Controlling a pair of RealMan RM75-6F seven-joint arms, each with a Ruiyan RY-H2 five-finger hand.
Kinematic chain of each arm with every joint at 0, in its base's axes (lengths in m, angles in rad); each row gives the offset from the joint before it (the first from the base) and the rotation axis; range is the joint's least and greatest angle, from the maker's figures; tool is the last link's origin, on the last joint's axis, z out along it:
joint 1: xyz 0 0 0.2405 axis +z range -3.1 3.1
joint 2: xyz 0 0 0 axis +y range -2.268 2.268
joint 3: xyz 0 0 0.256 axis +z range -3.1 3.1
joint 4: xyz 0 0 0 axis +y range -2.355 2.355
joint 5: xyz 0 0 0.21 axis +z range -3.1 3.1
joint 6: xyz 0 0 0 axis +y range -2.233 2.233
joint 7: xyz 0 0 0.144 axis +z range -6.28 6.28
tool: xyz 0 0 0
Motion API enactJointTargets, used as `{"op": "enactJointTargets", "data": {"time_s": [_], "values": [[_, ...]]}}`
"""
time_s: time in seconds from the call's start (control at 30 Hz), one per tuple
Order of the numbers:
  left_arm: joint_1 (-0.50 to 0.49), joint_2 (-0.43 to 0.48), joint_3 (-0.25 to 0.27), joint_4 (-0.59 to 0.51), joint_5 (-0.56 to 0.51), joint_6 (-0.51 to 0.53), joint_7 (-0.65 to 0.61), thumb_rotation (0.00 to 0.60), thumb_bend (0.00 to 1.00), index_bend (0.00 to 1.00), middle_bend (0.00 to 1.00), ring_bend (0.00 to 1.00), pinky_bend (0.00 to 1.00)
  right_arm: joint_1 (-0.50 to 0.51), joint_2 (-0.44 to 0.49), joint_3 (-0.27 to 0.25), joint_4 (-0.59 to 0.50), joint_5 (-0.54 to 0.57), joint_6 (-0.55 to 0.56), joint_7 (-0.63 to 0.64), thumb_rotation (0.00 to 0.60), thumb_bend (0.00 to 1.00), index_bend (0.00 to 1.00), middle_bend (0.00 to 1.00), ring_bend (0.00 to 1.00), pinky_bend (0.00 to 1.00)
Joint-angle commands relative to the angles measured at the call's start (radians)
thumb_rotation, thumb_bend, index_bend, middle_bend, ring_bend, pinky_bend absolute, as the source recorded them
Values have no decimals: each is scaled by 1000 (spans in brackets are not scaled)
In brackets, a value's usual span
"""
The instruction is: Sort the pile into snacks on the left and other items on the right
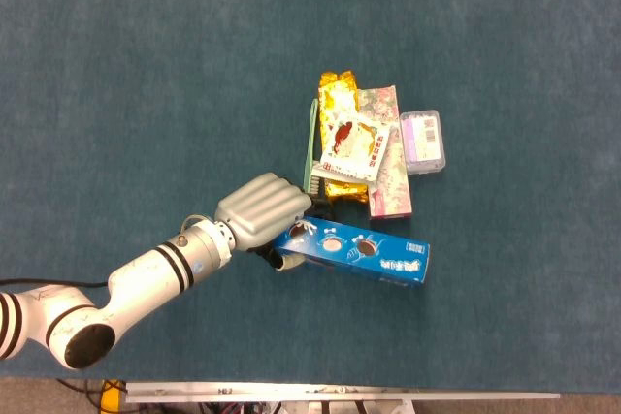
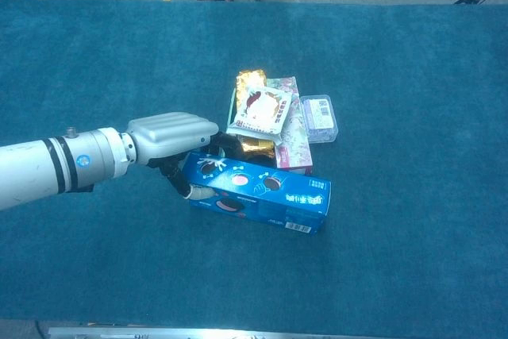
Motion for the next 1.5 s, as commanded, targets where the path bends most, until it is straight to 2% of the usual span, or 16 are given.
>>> {"op": "enactJointTargets", "data": {"time_s": [0.03,0.33,0.53,0.87,1.07,1.5], "values": [[4,3,-1,8,-1,-8,-16,600,326,474,486,474,420,0,-1,0,1,1,-2,0,600,10,476,421,351,466],[23,119,7,-3,42,-14,-79,600,326,475,507,483,468,4,-7,0,3,-1,-8,1,600,9,476,421,351,466],[33,220,19,-9,73,-26,-108,600,326,475,506,479,470,7,-12,0,-2,-5,-9,-3,600,9,476,421,350,466],[59,333,37,12,83,-38,-142,600,326,473,501,472,470,6,-12,-3,-14,-9,-8,-11,600,9,476,421,350,466],[82,363,24,42,64,-16,-162,600,326,470,499,470,470,7,-14,-5,-19,-13,-9,-14,600,9,476,421,351,466],[137,368,-6,86,10,36,-180,600,326,470,497,468,471,6,-11,-6,-28,-15,-8,-24,600,10,476,421,350,465]]}}
